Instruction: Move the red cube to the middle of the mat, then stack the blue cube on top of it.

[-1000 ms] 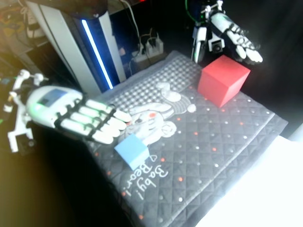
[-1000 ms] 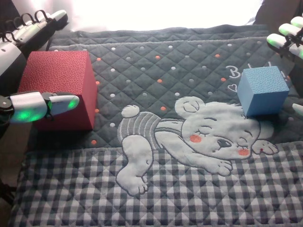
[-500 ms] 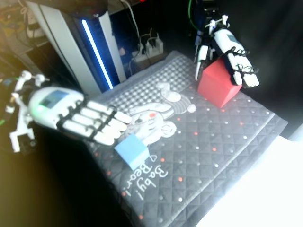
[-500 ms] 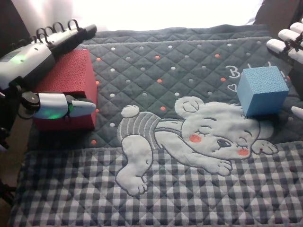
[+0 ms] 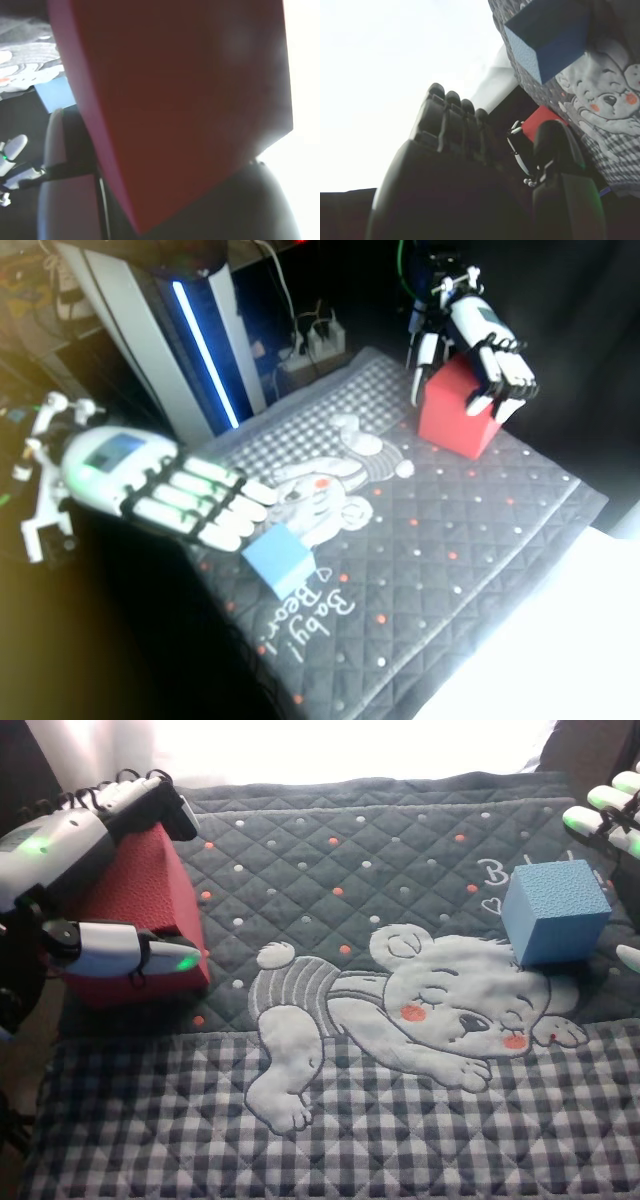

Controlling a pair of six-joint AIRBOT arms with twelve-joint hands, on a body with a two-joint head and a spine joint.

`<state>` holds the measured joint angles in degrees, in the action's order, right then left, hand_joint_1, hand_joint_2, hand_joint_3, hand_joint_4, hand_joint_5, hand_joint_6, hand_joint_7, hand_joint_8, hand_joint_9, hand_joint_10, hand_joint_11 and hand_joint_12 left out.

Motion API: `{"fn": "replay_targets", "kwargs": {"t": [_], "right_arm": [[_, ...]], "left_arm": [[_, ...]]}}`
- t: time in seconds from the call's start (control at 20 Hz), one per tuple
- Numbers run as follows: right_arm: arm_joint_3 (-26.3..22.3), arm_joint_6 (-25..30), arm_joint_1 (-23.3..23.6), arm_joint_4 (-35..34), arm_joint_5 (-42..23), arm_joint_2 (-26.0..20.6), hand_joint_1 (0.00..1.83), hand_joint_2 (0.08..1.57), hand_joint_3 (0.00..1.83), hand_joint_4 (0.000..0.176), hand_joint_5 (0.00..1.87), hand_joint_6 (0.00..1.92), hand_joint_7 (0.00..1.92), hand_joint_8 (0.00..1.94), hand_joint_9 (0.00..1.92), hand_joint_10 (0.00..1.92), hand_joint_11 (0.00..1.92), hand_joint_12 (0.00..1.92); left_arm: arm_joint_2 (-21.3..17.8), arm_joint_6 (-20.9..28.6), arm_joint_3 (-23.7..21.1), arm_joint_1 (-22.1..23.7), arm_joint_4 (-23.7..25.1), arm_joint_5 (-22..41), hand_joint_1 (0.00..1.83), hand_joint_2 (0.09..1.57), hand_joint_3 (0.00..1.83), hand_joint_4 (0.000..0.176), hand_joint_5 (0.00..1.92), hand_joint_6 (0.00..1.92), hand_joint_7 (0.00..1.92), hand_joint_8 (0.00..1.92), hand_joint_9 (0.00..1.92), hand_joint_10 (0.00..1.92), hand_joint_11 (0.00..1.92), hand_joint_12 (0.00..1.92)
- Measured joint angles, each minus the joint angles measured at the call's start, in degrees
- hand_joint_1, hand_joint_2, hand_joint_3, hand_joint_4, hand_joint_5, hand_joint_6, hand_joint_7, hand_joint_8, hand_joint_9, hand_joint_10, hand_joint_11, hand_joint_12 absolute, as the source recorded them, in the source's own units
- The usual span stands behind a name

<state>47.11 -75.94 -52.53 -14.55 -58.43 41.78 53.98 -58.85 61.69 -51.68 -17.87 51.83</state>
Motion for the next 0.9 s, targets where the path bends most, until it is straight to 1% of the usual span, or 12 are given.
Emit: {"fn": "replay_targets", "kwargs": {"t": [0.1,0.15,0.2,0.3,0.4,0.45,0.5,0.55,0.6,0.7,0.8,0.9], "right_arm": [[0.1,0.0,0.0,-0.2,0.0,0.0,0.49,1.39,0.00,0.000,0.00,0.00,0.00,0.00,0.00,0.00,0.00,0.00],[0.1,0.0,0.0,-0.3,0.0,0.0,0.49,1.39,0.00,0.000,0.00,0.00,0.00,0.00,0.00,0.00,0.00,0.00],[0.1,0.0,0.0,-0.2,0.0,0.0,0.49,1.39,0.00,0.000,0.00,0.00,0.00,0.00,0.00,0.00,0.00,0.00],[0.1,0.0,0.0,-0.3,0.0,0.1,0.52,1.40,0.00,0.000,0.00,0.00,0.00,0.00,0.00,0.00,0.00,0.00],[0.1,0.0,0.0,0.1,0.0,0.2,0.51,1.40,0.00,0.000,0.00,0.00,0.00,0.00,0.00,0.00,0.00,0.00],[0.1,0.0,0.0,-0.1,0.0,0.2,0.48,1.40,0.00,0.000,0.00,0.00,0.00,0.00,0.00,0.00,0.00,0.00],[0.1,0.0,0.0,-0.4,0.0,0.3,0.47,1.40,0.00,0.000,0.00,0.00,0.00,0.00,0.00,0.00,0.00,0.00],[0.3,0.0,0.0,-0.4,0.0,0.3,0.52,1.39,0.00,0.000,0.00,0.00,0.00,0.00,0.00,0.00,0.00,0.00],[0.3,0.0,0.0,-0.5,-0.1,0.3,0.53,1.39,0.00,0.000,0.00,0.00,0.00,0.00,0.00,0.00,0.00,0.00],[0.3,0.0,0.0,-0.5,0.0,0.6,0.49,1.40,0.00,0.003,0.00,0.00,0.00,0.00,0.00,0.00,0.00,0.00],[0.3,0.0,0.0,-0.5,0.0,0.7,0.44,1.41,0.01,0.004,0.00,0.00,0.00,0.00,0.00,0.00,0.00,0.00],[0.4,0.0,0.0,-0.8,0.0,0.6,0.44,1.41,0.00,0.002,0.00,0.00,0.00,0.00,0.00,0.00,0.00,0.00]], "left_arm": [[0.0,1.1,-0.1,0.0,0.9,0.7,1.51,1.14,0.02,0.115,0.00,1.37,0.00,1.33,0.16,1.77,0.34,1.92],[-0.3,1.9,-0.4,0.0,1.9,1.6,1.50,1.14,0.02,0.125,0.02,1.35,0.00,1.35,0.14,1.80,0.33,1.92],[-0.6,2.3,-0.7,0.8,3.4,2.2,1.49,1.14,0.02,0.159,0.01,1.38,0.00,1.25,0.10,1.72,0.27,1.92],[-0.8,2.5,-0.8,3.4,5.6,2.5,1.57,1.12,0.01,0.125,0.05,1.31,0.00,1.35,0.08,1.89,0.30,1.92],[-0.8,2.7,-1.1,6.8,8.8,3.3,1.46,1.18,0.05,0.111,0.09,1.23,0.00,1.38,0.05,1.91,0.30,1.92],[-0.3,2.8,-1.0,8.2,9.4,3.4,1.72,1.14,0.16,0.116,0.08,1.24,0.00,1.32,0.30,1.83,0.52,1.88],[0.3,2.8,-0.7,9.1,9.8,3.3,1.59,1.09,0.18,0.137,0.08,1.25,0.00,1.21,0.14,1.73,0.32,1.91],[2.0,3.1,0.2,10.8,10.3,2.5,1.57,1.06,0.19,0.134,0.08,1.32,0.00,1.24,0.11,1.71,0.27,1.90],[3.7,3.9,1.3,12.0,11.1,0.9,1.56,1.02,0.26,0.101,0.10,1.35,0.00,1.25,0.14,1.69,0.31,1.90],[6.8,5.9,3.0,13.7,12.6,-2.9,1.45,1.01,0.17,0.104,0.15,1.24,0.01,1.40,0.24,1.76,0.35,1.92],[8.7,6.2,3.7,14.5,13.6,-5.8,1.52,1.02,0.15,0.110,0.14,1.23,0.06,1.25,0.27,1.63,0.34,1.86],[10.2,6.5,4.6,14.9,14.6,-8.2,1.47,1.03,0.13,0.095,0.14,1.21,0.01,1.32,0.24,1.69,0.42,1.84]]}}
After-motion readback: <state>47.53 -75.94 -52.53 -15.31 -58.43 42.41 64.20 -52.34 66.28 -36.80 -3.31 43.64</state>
